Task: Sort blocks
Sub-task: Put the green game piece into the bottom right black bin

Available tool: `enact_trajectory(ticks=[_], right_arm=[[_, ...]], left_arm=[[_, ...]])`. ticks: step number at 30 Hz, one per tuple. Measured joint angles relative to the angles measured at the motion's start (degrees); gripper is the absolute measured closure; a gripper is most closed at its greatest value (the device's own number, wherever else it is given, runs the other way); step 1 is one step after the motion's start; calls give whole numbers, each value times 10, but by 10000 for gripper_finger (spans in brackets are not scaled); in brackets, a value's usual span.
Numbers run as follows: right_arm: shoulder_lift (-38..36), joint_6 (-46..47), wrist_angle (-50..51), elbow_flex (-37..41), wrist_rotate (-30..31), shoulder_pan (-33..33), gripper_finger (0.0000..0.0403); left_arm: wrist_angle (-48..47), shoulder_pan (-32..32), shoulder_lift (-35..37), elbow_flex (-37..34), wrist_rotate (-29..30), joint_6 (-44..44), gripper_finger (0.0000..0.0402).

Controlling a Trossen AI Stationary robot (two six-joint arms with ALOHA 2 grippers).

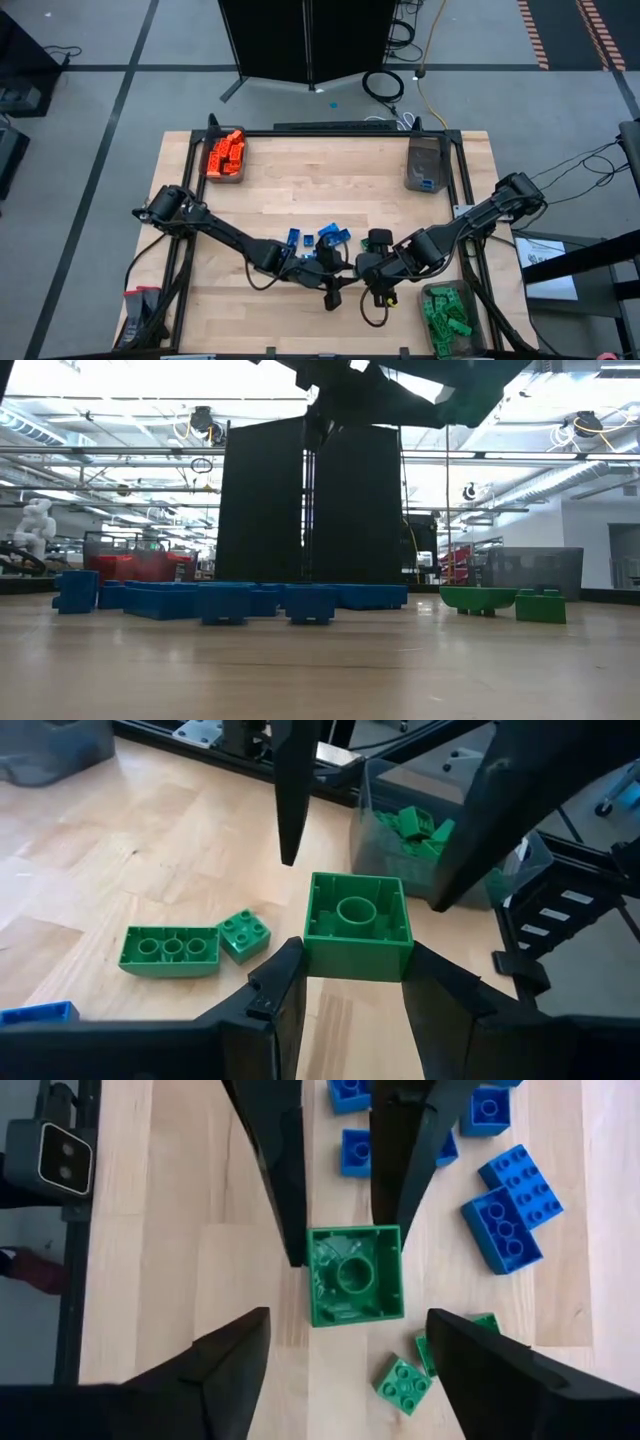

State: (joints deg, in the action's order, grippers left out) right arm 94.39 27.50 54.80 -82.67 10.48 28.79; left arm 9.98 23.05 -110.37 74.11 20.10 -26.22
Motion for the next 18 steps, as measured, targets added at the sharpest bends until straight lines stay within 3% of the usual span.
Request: enact_trajectory(ticks=[18], right_arm=[[8,-40,-23,0,-4,-22,128]], left_arm=[[2,0,0,0,3,1,264]])
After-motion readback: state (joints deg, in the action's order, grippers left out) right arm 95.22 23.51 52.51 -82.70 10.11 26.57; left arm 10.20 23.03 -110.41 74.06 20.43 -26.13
